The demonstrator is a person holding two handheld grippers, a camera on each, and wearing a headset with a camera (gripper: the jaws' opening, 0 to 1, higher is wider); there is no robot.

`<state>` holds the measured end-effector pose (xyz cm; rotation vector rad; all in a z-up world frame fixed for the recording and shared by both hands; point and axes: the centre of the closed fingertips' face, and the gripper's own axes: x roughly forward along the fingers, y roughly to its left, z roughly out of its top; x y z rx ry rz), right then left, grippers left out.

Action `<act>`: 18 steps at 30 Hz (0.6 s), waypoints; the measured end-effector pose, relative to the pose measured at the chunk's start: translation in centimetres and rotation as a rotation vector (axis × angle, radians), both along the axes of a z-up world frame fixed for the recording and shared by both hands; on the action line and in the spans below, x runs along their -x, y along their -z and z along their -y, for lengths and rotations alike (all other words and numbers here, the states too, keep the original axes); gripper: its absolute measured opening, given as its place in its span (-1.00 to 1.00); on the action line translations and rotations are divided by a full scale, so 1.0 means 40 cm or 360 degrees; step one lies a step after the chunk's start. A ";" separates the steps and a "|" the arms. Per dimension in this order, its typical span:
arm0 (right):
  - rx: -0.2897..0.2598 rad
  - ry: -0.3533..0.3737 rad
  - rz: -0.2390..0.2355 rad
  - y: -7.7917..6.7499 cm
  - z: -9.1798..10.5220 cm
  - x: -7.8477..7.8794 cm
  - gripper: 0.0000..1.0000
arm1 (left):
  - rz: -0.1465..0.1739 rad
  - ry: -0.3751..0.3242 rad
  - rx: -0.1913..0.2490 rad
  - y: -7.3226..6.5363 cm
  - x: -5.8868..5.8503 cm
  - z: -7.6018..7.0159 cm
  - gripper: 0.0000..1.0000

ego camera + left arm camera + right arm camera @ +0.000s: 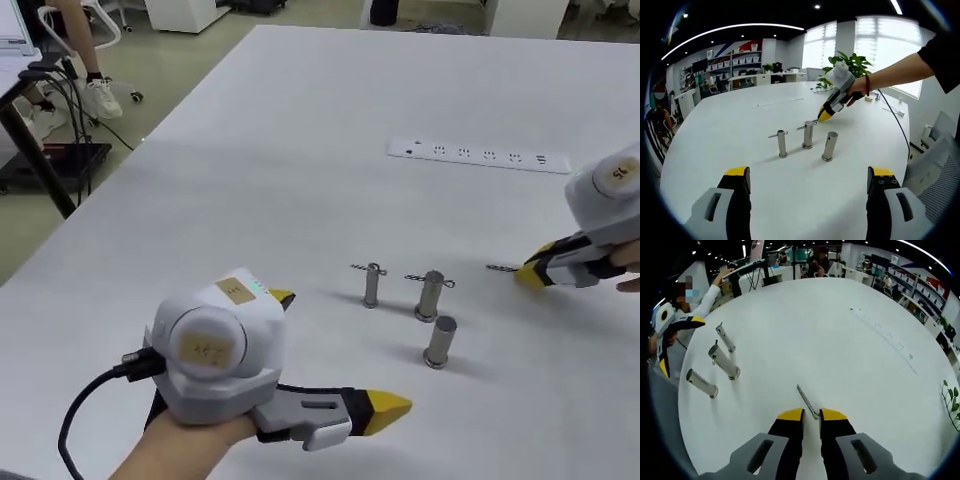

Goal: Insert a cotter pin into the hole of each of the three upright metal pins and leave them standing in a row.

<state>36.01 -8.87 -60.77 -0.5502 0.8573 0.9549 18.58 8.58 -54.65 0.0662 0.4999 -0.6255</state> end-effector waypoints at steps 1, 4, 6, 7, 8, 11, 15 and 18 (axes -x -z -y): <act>0.0006 -0.0003 0.0000 0.001 0.001 0.000 -0.88 | 0.0001 0.0000 0.0002 0.000 0.000 0.000 0.93; 0.0027 -0.0015 -0.0001 0.002 0.002 0.000 -0.92 | -0.0002 0.0000 0.0002 0.000 0.000 0.000 0.92; 0.0058 -0.0055 0.0005 0.002 0.002 0.000 -0.96 | -0.0004 0.0000 0.0003 0.000 0.001 -0.001 0.92; 0.0076 -0.0074 0.0004 0.002 0.002 0.004 -0.98 | -0.0006 -0.0001 0.0003 0.000 0.001 -0.001 0.92; 0.0097 -0.0098 0.0007 0.002 0.001 0.005 -1.00 | -0.0008 0.0001 0.0001 0.001 0.001 0.000 0.92; 0.0154 -0.0148 0.0012 0.004 -0.004 0.009 -1.00 | -0.0006 0.0005 0.0002 0.000 0.002 0.001 0.92; 0.0216 -0.0219 0.0021 0.006 -0.008 0.011 -1.00 | -0.0011 0.0011 -0.0003 0.002 0.003 0.001 0.91; 0.0241 -0.0258 0.0038 0.008 -0.013 0.012 -1.00 | -0.0019 0.0012 -0.0007 0.003 0.005 0.000 0.90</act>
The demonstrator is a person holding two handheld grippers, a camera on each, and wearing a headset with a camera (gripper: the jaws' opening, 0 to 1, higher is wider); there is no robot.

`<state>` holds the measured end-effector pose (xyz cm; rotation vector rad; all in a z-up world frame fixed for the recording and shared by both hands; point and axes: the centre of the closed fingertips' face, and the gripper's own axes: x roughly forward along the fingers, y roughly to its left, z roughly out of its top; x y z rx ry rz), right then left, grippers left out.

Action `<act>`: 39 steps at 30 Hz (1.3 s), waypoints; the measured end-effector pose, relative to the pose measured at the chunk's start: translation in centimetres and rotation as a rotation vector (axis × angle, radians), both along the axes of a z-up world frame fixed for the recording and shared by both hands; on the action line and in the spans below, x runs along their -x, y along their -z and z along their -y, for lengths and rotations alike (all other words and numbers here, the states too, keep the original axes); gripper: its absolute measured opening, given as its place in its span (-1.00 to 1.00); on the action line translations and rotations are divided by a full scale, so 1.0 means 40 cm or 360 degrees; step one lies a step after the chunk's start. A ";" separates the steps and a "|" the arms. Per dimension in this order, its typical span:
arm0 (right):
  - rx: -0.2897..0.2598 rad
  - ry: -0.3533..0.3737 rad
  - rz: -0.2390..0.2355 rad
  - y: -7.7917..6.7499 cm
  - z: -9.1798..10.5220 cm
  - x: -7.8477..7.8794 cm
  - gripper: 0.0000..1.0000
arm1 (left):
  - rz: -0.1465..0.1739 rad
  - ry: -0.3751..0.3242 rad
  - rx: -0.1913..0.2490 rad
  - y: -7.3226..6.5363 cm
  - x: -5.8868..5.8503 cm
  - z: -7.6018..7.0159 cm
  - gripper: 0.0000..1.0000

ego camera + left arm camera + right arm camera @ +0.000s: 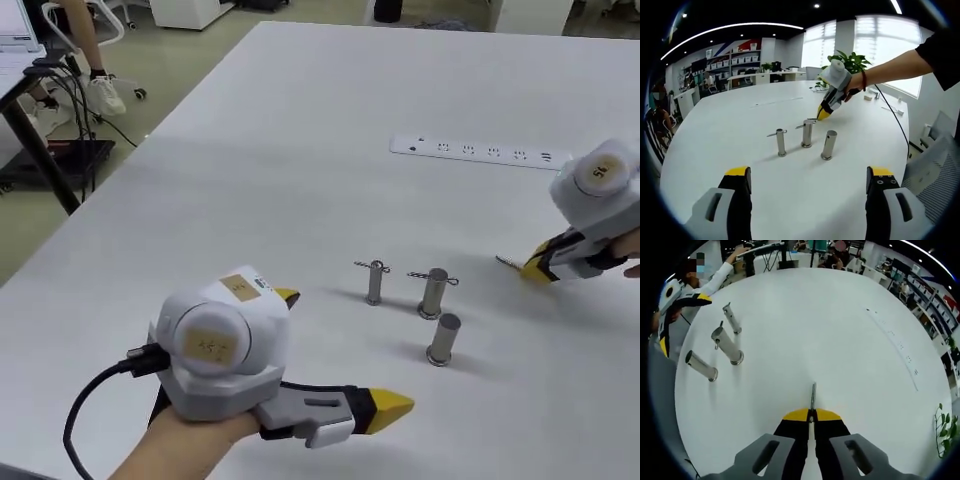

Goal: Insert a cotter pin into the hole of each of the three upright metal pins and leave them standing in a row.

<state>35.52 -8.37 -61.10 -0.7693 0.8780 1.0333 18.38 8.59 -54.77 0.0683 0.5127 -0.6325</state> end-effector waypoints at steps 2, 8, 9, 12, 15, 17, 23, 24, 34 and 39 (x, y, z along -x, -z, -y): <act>0.0011 -0.0018 0.0007 0.003 0.006 -0.006 -1.00 | -0.0003 -0.0002 0.0003 0.000 0.000 -0.001 0.89; 0.0022 -0.0046 0.0030 -0.004 0.004 -0.005 -1.00 | -0.0009 -0.0007 0.0004 0.001 0.000 -0.003 0.88; 0.0013 -0.0029 0.0041 -0.009 0.002 -0.007 -1.00 | -0.0012 -0.0007 0.0004 0.002 0.000 -0.004 0.87; 0.0007 -0.0027 0.0057 -0.021 0.000 -0.004 -1.00 | -0.0024 -0.0010 0.0010 0.003 0.001 -0.004 0.83; 0.0006 -0.0058 0.0084 -0.027 -0.003 -0.006 -1.00 | -0.0031 -0.0013 0.0019 0.003 0.002 -0.003 0.80; 0.0003 -0.0069 0.0098 -0.036 -0.006 -0.001 -1.00 | -0.0034 -0.0014 0.0023 0.002 0.002 -0.003 0.77; -0.0036 -0.0136 0.0154 -0.085 -0.029 0.030 -1.00 | -0.0037 -0.0014 0.0035 -0.006 -0.005 -0.002 0.67; -0.0051 -0.0140 0.0154 -0.092 -0.034 0.034 -1.00 | -0.0034 -0.0020 0.0043 -0.010 -0.008 -0.002 0.64; -0.0140 -0.0281 0.0240 -0.158 -0.089 0.082 -1.00 | -0.0013 0.0018 0.0049 -0.038 -0.033 0.006 0.37; -0.0172 -0.0338 0.0260 -0.181 -0.116 0.116 -1.00 | -0.0009 0.0074 0.0090 -0.057 -0.045 0.024 0.26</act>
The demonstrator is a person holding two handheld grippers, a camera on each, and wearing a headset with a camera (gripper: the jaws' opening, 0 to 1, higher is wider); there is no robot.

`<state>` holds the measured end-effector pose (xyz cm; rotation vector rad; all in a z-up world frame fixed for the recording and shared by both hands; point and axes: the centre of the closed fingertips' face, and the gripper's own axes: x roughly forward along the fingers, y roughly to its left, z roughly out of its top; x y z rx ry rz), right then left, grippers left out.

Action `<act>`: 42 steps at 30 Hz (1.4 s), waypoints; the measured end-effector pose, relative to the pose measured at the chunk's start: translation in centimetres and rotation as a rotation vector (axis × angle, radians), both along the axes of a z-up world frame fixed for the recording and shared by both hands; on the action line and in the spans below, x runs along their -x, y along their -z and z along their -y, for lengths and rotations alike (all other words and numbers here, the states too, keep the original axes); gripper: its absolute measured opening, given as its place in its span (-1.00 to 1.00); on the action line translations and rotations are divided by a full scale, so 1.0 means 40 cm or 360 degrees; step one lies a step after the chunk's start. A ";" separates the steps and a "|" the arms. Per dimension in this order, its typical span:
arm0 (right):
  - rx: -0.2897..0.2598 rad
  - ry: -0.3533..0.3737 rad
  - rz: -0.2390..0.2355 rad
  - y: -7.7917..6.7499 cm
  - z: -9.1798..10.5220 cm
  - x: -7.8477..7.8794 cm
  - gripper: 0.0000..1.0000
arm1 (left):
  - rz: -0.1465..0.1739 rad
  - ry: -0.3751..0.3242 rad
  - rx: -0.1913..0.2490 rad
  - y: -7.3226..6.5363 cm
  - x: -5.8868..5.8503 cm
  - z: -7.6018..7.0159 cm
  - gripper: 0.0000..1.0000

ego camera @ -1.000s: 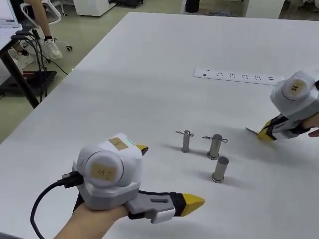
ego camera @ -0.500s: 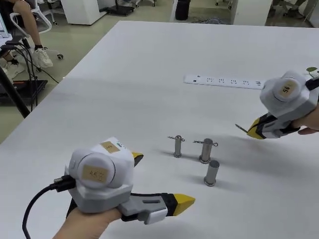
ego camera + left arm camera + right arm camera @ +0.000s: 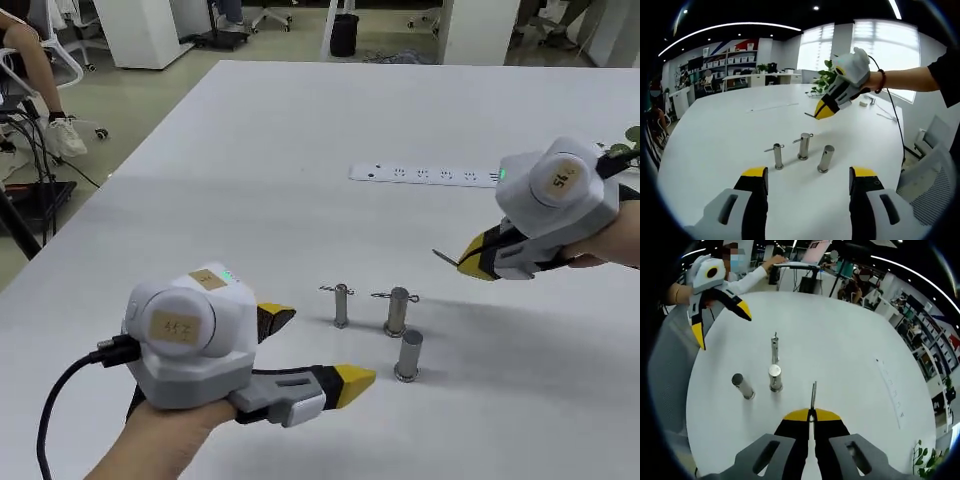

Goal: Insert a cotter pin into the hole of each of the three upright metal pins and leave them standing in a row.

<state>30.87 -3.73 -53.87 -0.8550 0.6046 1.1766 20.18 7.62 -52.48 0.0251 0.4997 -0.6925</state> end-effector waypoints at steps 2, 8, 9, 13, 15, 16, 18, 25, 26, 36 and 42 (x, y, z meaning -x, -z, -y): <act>-0.0019 -0.0017 0.0000 -0.010 -0.016 0.016 -1.00 | 0.0014 0.0007 0.0011 -0.010 -0.009 0.007 0.24; -0.0070 -0.0138 0.0036 -0.043 -0.071 0.070 -1.00 | 0.0024 0.0025 0.0061 -0.036 -0.035 0.030 0.17; -0.0078 -0.0154 0.0041 -0.047 -0.078 0.077 -1.00 | 0.0022 0.0028 0.0066 -0.037 -0.037 0.032 0.14; -0.0091 -0.0228 0.0059 -0.054 -0.101 0.094 -1.00 | -0.0021 0.0035 0.0090 -0.037 -0.041 0.042 0.04; -0.0093 -0.0262 0.0071 -0.055 -0.111 0.108 -1.00 | -0.0045 0.0037 0.0126 -0.038 -0.042 0.046 0.01; -0.0096 -0.0282 0.0066 -0.056 -0.118 0.120 -1.00 | -0.0057 0.0031 0.0145 -0.039 -0.043 0.048 0.00; -0.0097 -0.0312 0.0070 -0.056 -0.127 0.136 -1.00 | -0.0074 0.0021 0.0163 -0.039 -0.044 0.048 -0.02; -0.0097 -0.0411 0.0080 -0.054 -0.149 0.167 -1.00 | -0.0134 0.0012 0.0226 -0.038 -0.042 0.052 -0.14; -0.0100 -0.0430 0.0082 -0.054 -0.154 0.177 -1.00 | -0.0144 0.0018 0.0236 -0.038 -0.040 0.055 -0.17; -0.0086 -0.0566 0.0115 -0.048 -0.164 0.221 -1.00 | -0.0234 0.0062 0.0340 -0.038 -0.018 0.086 -0.37; -0.0077 -0.0630 0.0143 -0.049 -0.166 0.239 -1.00 | -0.0273 0.0067 0.0394 -0.041 -0.014 0.093 -0.50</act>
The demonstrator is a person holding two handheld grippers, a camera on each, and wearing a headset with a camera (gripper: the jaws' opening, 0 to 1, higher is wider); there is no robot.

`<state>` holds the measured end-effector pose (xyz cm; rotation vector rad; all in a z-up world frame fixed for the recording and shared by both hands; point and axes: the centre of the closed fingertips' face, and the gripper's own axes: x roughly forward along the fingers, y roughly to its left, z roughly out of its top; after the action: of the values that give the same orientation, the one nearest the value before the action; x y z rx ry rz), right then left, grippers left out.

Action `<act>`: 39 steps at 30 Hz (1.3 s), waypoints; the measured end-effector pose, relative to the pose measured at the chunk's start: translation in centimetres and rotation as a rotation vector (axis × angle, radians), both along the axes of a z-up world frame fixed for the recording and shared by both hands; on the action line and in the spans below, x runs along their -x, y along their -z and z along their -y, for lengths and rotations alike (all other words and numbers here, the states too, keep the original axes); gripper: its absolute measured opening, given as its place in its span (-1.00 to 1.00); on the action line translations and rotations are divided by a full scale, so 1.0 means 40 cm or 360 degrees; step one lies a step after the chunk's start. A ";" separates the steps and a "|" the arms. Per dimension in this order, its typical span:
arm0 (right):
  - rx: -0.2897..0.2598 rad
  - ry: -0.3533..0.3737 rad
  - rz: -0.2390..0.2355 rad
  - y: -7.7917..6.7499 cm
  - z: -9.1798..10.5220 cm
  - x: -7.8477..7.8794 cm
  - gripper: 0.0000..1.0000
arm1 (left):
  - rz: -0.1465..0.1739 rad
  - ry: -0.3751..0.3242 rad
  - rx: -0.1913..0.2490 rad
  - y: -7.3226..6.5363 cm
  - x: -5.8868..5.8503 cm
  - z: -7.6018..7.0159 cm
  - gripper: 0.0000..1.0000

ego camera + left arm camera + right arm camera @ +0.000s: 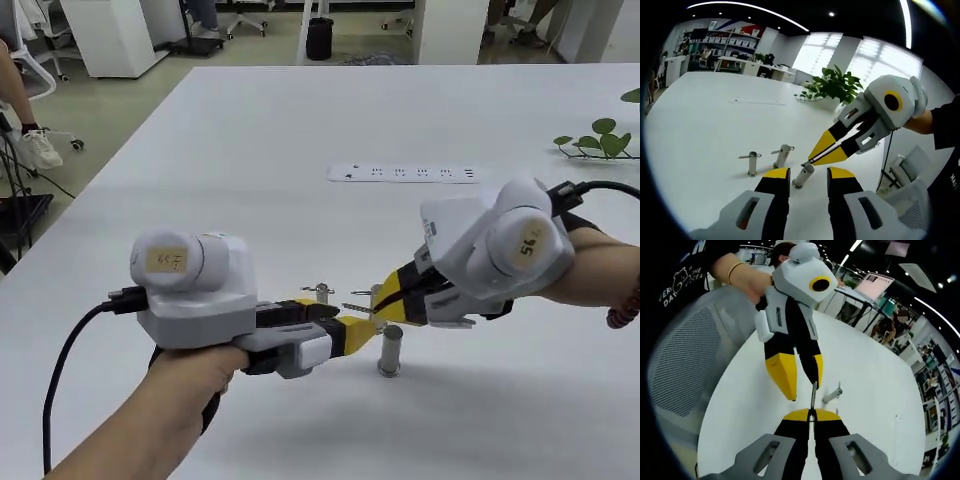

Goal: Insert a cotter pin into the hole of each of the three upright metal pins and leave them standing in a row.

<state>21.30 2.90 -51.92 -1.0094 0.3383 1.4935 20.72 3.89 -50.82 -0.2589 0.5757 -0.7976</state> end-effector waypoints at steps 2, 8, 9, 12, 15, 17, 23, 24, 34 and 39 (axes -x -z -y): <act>-0.0002 -0.0017 0.0007 -0.002 -0.001 0.005 -1.00 | -0.0009 0.0005 0.0021 -0.002 0.001 0.001 -0.55; 0.0005 -0.0058 0.0043 -0.006 -0.006 0.017 -1.00 | -0.0025 -0.0003 0.0073 -0.004 -0.002 0.002 -0.65; 0.0003 -0.0061 0.0043 -0.007 -0.007 0.019 -1.00 | -0.0029 -0.0004 0.0080 -0.004 -0.002 0.002 -0.67; 0.0012 -0.0077 0.0059 -0.007 -0.009 0.023 -1.00 | -0.0040 0.0000 0.0102 -0.005 0.000 0.005 -0.74; 0.0008 -0.0080 0.0061 -0.008 -0.010 0.026 -1.00 | -0.0044 -0.0001 0.0125 -0.008 0.001 0.006 -0.79; 0.0000 -0.0079 0.0064 -0.010 -0.012 0.027 -1.00 | -0.0047 -0.0004 0.0134 -0.008 0.001 0.005 -0.82; -0.0005 -0.0079 0.0070 -0.011 -0.013 0.029 -1.00 | -0.0061 -0.0019 0.0160 -0.009 0.002 0.004 -0.92; -0.0003 -0.0081 0.0072 -0.012 -0.014 0.030 -1.00 | -0.0063 -0.0024 0.0163 -0.009 0.001 0.003 -0.94; -0.0008 -0.0089 0.0084 -0.016 -0.016 0.033 -1.00 | -0.0060 -0.0041 0.0197 -0.014 0.007 0.004 -1.00; -0.0036 -0.0067 0.0056 -0.019 -0.018 0.031 -1.00 | -0.0010 -0.0041 0.0200 -0.018 0.002 0.000 -1.00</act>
<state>20.06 3.61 -51.15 -1.0290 0.2760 1.5128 20.64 3.89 -50.12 -0.3835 0.5278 -0.8095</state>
